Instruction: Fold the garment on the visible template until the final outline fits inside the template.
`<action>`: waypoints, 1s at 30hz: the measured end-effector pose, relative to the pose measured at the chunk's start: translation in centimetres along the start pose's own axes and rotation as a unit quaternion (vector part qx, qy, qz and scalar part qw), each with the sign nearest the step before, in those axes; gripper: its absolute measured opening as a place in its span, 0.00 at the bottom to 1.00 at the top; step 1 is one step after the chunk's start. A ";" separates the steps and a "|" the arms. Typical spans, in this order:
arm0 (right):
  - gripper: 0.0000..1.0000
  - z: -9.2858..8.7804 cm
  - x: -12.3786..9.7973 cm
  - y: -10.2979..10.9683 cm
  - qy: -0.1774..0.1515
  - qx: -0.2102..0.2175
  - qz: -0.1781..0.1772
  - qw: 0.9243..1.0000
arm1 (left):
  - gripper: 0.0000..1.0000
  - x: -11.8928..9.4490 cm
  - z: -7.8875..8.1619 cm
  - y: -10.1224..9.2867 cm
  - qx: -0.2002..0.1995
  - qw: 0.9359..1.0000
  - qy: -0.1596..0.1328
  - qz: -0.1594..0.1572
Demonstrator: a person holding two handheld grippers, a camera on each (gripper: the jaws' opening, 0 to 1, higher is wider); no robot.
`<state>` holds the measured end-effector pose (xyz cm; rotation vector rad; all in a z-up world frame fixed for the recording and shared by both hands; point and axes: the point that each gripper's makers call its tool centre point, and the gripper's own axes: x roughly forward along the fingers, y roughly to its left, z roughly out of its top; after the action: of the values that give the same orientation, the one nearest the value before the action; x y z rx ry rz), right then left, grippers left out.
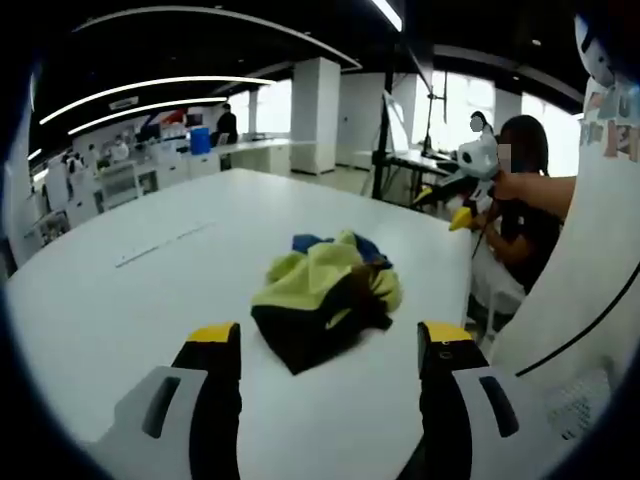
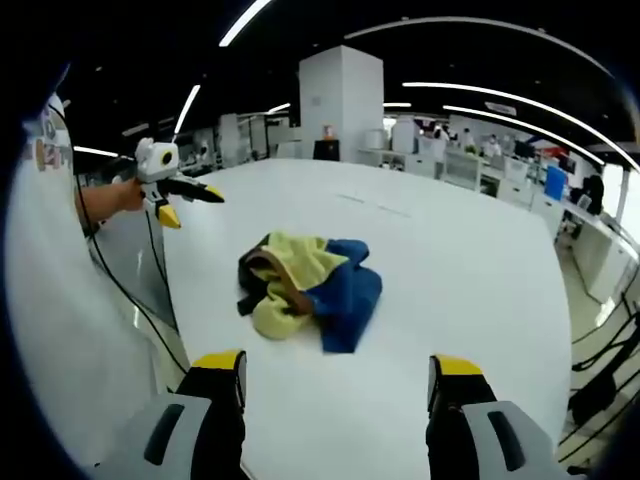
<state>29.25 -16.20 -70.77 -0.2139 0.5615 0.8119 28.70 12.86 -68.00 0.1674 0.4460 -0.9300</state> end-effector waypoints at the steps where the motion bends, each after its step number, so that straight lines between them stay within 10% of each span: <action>1: 0.73 0.0 0.0 0.0 0.000 0.000 0.000 1.000 | 0.69 0.0 0.0 0.0 0.000 1.000 0.000 0.001; 30: 0.71 -0.3 -0.3 0.3 0.008 -0.005 -0.001 1.000 | 0.67 -0.3 -0.4 -0.3 0.004 1.000 0.008 -0.002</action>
<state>28.73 -16.28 -70.86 -0.2308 0.5712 0.8120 28.15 13.01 -68.26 0.1811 0.4568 -0.9356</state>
